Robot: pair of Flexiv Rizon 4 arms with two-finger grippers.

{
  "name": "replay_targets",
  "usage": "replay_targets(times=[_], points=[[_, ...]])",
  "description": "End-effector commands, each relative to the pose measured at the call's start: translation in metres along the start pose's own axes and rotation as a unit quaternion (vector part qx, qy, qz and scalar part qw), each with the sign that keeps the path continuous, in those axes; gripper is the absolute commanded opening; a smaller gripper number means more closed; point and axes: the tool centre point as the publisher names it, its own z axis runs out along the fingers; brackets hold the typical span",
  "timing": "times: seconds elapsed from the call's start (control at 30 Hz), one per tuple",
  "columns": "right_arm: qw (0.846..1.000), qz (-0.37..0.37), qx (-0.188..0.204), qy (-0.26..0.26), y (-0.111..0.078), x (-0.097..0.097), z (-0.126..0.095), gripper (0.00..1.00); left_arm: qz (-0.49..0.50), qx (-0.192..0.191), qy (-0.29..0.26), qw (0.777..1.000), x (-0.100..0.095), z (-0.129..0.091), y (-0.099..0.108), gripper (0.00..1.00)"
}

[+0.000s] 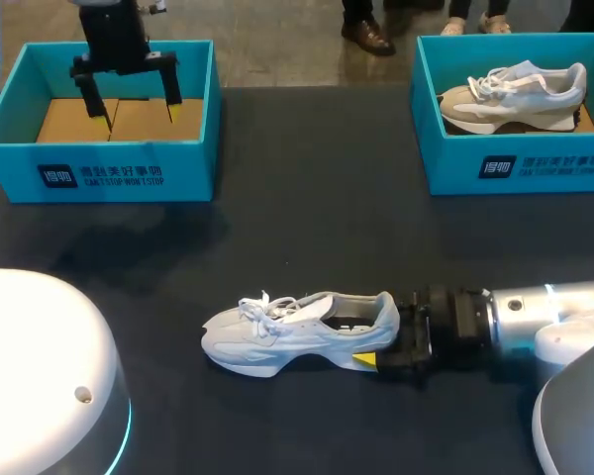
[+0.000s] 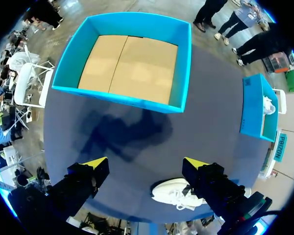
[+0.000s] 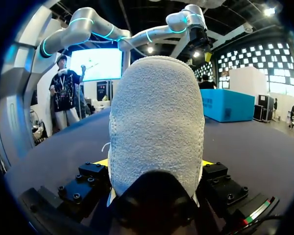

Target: Take the shoe out of the shoebox, open the shoe tongue, remove and reinsert the insole, then place the shoe into the shoebox

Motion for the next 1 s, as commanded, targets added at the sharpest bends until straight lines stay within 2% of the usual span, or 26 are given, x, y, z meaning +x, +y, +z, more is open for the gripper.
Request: replay_targets(times=[0.03, 0.13, 0.2, 0.4, 0.63, 0.73, 0.8, 0.87, 0.9, 1.0], points=[[1.0, 0.0, 0.002, -0.001, -0.002, 0.0, 0.0, 0.0, 0.015, -0.005, 0.007, 1.0, 0.011, -0.003, 0.019, 1.0], [1.0, 0.0, 0.002, -0.001, -0.002, 0.0, 0.0, 0.0, 0.052, -0.02, 0.005, 0.998, 0.028, 0.005, 0.058, 1.0], [1.0, 0.0, 0.002, -0.001, -0.002, 0.0, 0.0, 0.0, 0.062, -0.011, -0.007, 0.998, 0.038, 0.012, 0.08, 1.0], [1.0, 0.0, 0.002, -0.001, -0.002, 0.0, 0.0, 0.0, 0.097, -0.012, -0.02, 0.995, 0.058, 0.022, 0.136, 1.0], [1.0, 0.0, 0.002, -0.001, -0.002, 0.0, 0.0, 0.0, 0.109, -0.023, -0.021, 0.994, 0.071, 0.027, 0.176, 1.0], [1.0, 0.0, 0.002, -0.001, -0.002, 0.0, 0.0, 0.0, 0.111, -0.042, -0.02, 0.993, 0.077, 0.031, 0.193, 1.0], [1.0, 0.0, 0.002, -0.001, -0.002, 0.0, 0.0, 0.0, 0.115, -0.068, -0.017, 0.991, 0.081, 0.032, 0.203, 1.0], [1.0, 0.0, 0.002, -0.001, -0.002, 0.0, 0.0, 0.0, 0.125, -0.08, -0.026, 0.989, 0.089, 0.037, 0.215, 1.0], [1.0, 0.0, 0.002, -0.001, -0.002, 0.0, 0.0, 0.0, 0.141, -0.071, -0.04, 0.987, 0.093, 0.042, 0.224, 1.0], [1.0, 0.0, 0.002, -0.001, -0.002, 0.0, 0.0, 0.0, 0.141, -0.071, -0.04, 0.987, 0.093, 0.042, 0.224, 1.0]])
